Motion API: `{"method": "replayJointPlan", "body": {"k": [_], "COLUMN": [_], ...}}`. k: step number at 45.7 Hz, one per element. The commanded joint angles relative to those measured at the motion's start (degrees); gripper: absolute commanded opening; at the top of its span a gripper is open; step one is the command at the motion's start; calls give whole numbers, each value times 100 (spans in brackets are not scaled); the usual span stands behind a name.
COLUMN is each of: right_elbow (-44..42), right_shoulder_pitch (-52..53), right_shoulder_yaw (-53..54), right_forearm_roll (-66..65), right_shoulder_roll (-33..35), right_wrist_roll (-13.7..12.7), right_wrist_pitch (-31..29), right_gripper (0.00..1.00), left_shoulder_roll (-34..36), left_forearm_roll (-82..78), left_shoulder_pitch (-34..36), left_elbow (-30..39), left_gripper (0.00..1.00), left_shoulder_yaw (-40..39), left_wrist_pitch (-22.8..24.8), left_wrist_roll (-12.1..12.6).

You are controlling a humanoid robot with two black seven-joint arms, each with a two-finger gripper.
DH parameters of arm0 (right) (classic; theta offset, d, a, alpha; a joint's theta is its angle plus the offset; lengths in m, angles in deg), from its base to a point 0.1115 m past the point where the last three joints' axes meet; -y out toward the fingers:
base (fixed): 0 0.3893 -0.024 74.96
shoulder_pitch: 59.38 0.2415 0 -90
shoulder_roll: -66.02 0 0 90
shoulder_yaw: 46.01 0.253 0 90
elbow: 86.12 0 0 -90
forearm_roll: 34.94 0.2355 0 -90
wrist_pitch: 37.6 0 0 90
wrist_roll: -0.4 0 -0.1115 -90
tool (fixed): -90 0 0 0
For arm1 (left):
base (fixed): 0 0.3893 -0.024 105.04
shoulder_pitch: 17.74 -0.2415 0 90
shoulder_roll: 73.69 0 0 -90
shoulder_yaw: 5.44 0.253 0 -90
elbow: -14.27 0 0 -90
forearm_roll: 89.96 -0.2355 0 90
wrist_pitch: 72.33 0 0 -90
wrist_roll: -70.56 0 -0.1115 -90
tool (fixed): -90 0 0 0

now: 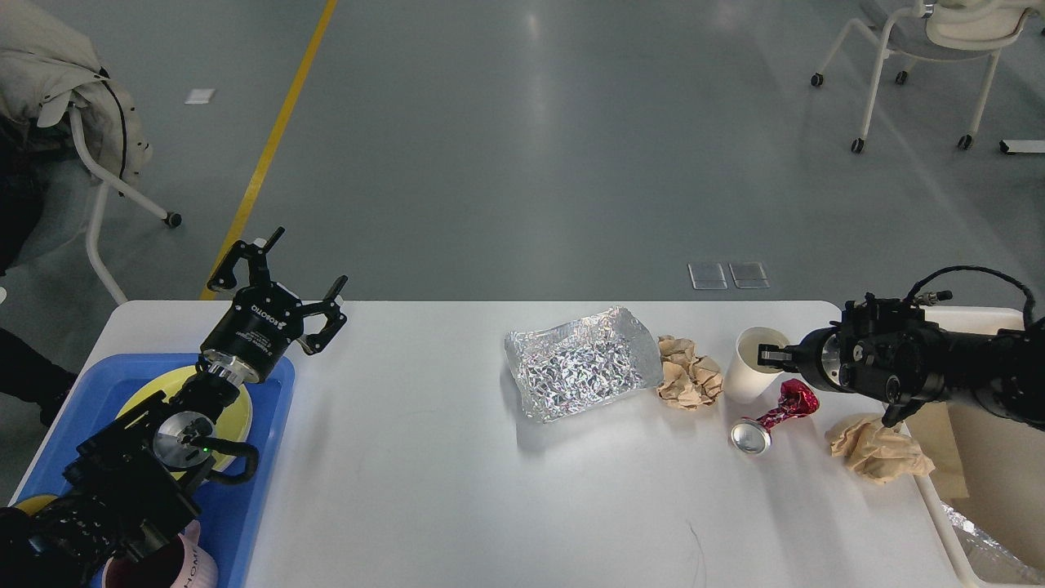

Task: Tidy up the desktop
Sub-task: 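Grasp the white paper cup with the right gripper, then lift the paper cup and drop it into the white bin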

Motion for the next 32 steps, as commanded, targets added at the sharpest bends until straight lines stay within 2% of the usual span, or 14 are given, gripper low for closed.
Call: {"method": "replayJointPlan", "body": {"k": [1,12,21,26,29,32], "right_elbow": [10,299,1721,2452,2654,2673], "right_shoulder_pitch": [1,290,1993,3539,4480,5393], "right_shoulder_yaw": [58,190,41,-450,-705,-847], "right_forearm_roll": [0,9,-52,-97,-175,-386], "right_shoulder_roll": [16,104,1096,1747,1941,2046], "right_wrist_roll": [6,172,269,357,567,883], "right_wrist_pitch": [-14,21,-233,-1101,-1997,-3138], "right_gripper": [0,0,0,0,0,0], "left_shoulder_roll": [0,0,0,0,0,0], "left_forearm_roll": [0,0,0,0,0,0], "left_shoulder_pitch": [0,0,0,0,0,0], "left_elbow": [0,0,0,0,0,0], "left_gripper": [100,100,100,100,100,100], "left_shoulder_yaw": [-5,4,-5,-5,-5,-5], "left_wrist_pitch": [-2,-2,6,-2,-2,6], "left_wrist_roll": [-1,-1,-1,-1,-1,-1]}}
